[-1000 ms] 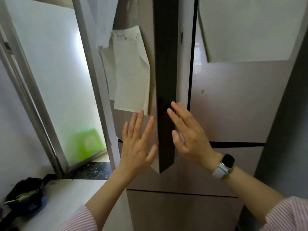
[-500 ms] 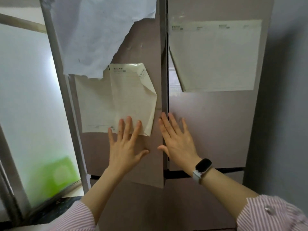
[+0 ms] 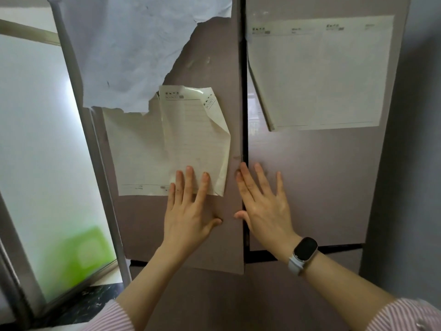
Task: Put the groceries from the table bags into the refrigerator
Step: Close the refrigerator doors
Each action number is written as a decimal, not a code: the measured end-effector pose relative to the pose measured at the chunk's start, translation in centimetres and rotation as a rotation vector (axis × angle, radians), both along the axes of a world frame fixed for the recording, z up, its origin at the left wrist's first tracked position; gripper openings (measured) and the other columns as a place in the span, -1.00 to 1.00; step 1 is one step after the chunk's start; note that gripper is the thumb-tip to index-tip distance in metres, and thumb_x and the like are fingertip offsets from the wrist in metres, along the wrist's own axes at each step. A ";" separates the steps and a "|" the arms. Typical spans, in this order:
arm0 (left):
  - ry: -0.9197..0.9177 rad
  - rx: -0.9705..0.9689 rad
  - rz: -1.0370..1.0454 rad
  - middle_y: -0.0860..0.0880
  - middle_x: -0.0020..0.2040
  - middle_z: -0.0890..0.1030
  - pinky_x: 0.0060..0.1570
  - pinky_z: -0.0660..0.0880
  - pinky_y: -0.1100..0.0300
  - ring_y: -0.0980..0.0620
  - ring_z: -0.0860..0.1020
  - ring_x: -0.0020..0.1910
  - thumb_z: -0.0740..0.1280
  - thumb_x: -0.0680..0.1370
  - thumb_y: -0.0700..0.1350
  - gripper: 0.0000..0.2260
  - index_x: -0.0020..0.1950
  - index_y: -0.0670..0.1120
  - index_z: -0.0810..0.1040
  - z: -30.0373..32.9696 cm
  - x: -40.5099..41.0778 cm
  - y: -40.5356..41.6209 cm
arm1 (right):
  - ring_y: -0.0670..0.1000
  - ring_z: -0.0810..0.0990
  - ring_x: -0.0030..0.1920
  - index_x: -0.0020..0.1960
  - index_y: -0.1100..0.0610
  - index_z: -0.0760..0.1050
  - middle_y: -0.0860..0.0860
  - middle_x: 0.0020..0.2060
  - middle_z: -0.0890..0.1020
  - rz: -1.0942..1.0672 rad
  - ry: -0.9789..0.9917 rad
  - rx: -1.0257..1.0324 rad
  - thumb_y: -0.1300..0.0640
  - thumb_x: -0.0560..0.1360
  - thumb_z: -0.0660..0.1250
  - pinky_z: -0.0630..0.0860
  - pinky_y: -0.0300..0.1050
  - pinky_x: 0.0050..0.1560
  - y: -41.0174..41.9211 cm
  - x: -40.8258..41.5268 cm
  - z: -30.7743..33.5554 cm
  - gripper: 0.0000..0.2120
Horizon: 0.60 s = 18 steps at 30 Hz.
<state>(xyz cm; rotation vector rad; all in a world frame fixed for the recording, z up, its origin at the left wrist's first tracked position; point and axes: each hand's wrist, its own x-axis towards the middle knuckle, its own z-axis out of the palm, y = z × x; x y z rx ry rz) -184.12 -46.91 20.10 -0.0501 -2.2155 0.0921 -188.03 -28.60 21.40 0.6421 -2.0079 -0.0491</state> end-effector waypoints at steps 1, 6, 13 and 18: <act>0.011 0.005 -0.005 -0.23 0.51 -0.08 0.41 -0.03 -0.13 -0.24 -0.10 0.48 0.46 0.26 0.23 0.05 0.52 -0.05 -0.09 0.0 -0.3 0.2 | 0.13 -0.23 0.49 0.47 0.18 0.01 0.09 0.46 0.07 -0.013 0.005 -0.006 -0.17 0.23 0.46 -0.02 0.38 0.33 0.0 -0.4 0.0 0.01; 0.029 0.031 0.040 -0.24 0.50 0.04 0.33 0.00 -0.24 -0.26 -0.01 0.46 0.53 0.18 0.19 0.05 0.51 -0.06 0.05 -0.1 -2.1 0.9 | 0.13 -0.28 0.48 0.47 0.14 0.01 0.09 0.47 0.03 -0.091 -0.033 -0.018 -0.20 0.24 0.44 0.00 0.40 0.33 -0.3 -2.4 -0.1 0.00; 0.003 0.073 0.110 -0.24 0.50 0.08 0.31 0.04 -0.29 -0.28 0.00 0.45 0.58 0.12 0.14 0.09 0.50 -0.07 0.09 0.0 -4.6 1.8 | 0.19 0.03 0.45 0.47 0.02 0.06 0.20 0.46 0.14 -0.138 -0.125 -0.136 -0.19 0.14 0.52 0.15 0.35 0.31 -1.4 -5.0 0.0 0.05; 0.012 0.057 0.119 -0.22 0.50 -0.01 0.32 -0.02 -0.28 -0.25 -0.06 0.46 0.57 0.13 0.14 0.10 0.50 -0.07 0.04 0.1 -5.0 1.8 | 0.20 -0.09 0.48 0.48 0.01 0.00 0.20 0.49 0.03 -0.047 -0.238 -0.146 -0.11 0.27 0.48 0.01 0.34 0.36 -1.0 -4.5 0.7 -0.04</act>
